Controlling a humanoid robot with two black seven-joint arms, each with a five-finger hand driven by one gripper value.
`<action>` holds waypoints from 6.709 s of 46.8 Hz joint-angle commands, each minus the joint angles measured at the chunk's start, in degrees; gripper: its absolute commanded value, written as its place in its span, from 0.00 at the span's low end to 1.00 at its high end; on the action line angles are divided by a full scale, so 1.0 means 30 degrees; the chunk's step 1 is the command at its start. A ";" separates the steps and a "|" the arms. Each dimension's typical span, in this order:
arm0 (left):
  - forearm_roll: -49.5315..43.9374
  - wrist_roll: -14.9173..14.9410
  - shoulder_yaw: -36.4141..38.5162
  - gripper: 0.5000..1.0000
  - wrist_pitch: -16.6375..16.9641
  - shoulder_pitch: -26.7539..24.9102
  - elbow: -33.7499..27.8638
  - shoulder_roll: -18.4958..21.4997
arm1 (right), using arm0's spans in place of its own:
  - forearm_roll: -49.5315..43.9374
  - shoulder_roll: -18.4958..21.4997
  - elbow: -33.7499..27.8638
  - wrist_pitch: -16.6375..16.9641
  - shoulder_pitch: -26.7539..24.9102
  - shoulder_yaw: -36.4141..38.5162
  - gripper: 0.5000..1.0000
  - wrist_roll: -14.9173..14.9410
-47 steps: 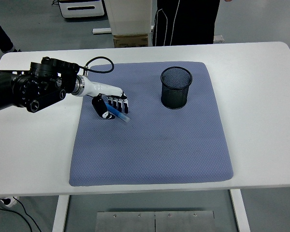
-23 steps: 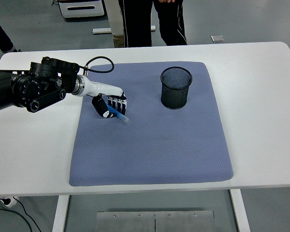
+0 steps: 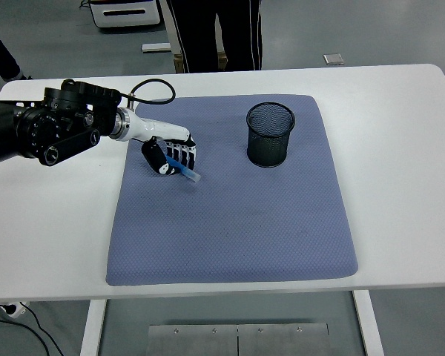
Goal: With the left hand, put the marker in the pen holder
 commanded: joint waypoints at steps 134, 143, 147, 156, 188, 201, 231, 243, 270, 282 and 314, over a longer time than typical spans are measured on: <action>-1.0576 -0.0467 -0.8277 0.00 0.1516 0.2225 0.1962 -0.4485 | 0.0000 0.0001 0.0016 0.0001 -0.0001 -0.0006 1.00 0.0000; -1.2451 -0.0555 -0.8481 0.00 0.1956 0.2635 0.1962 -0.4573 | 0.0000 0.0001 -0.0013 0.0001 -0.0001 -0.0006 1.00 0.0000; -1.3184 -0.0555 -0.8775 0.00 0.2102 0.2899 0.1962 -0.4573 | 0.0000 0.0001 -0.0013 0.0001 -0.0001 -0.0006 1.00 0.0000; -1.4414 -0.0555 -0.9595 0.03 0.2190 0.3777 0.1962 -0.4573 | 0.0000 0.0001 -0.0013 0.0001 -0.0001 0.0023 1.00 0.0000; -1.6935 -0.1961 -1.0035 0.16 0.3069 0.4745 0.1787 -0.4573 | 0.0000 0.0001 -0.0013 0.0001 -0.0001 -0.0006 1.00 0.0000; -1.6906 -0.2196 -1.0035 0.19 0.3040 0.4803 0.1698 -0.4573 | 0.0000 0.0001 -0.0013 0.0001 -0.0001 -0.0006 1.00 0.0000; -1.6877 -0.2225 -1.1031 1.00 0.3040 0.4716 0.1610 -0.4573 | 0.0000 0.0001 -0.0013 0.0001 -0.0001 -0.0006 1.00 0.0000; -1.6672 -0.2225 -1.1090 1.00 0.3040 0.4511 0.1669 -0.4573 | 0.0000 0.0001 0.0016 0.0001 -0.0001 -0.0006 1.00 0.0000; -1.6408 -0.3485 -1.3900 1.00 0.2747 0.7526 0.2402 0.0553 | 0.0000 0.0001 -0.0013 0.0001 -0.0001 -0.0006 1.00 0.0000; -1.6495 -0.3368 -1.5512 1.00 0.1577 0.9373 0.2372 0.2369 | 0.0000 0.0001 -0.0013 0.0001 -0.0001 -0.0006 1.00 0.0000; -2.0392 -0.1024 -1.7476 1.00 -0.0124 1.2977 0.2548 0.5798 | 0.0000 0.0001 -0.0013 0.0001 -0.0001 -0.0006 1.00 0.0000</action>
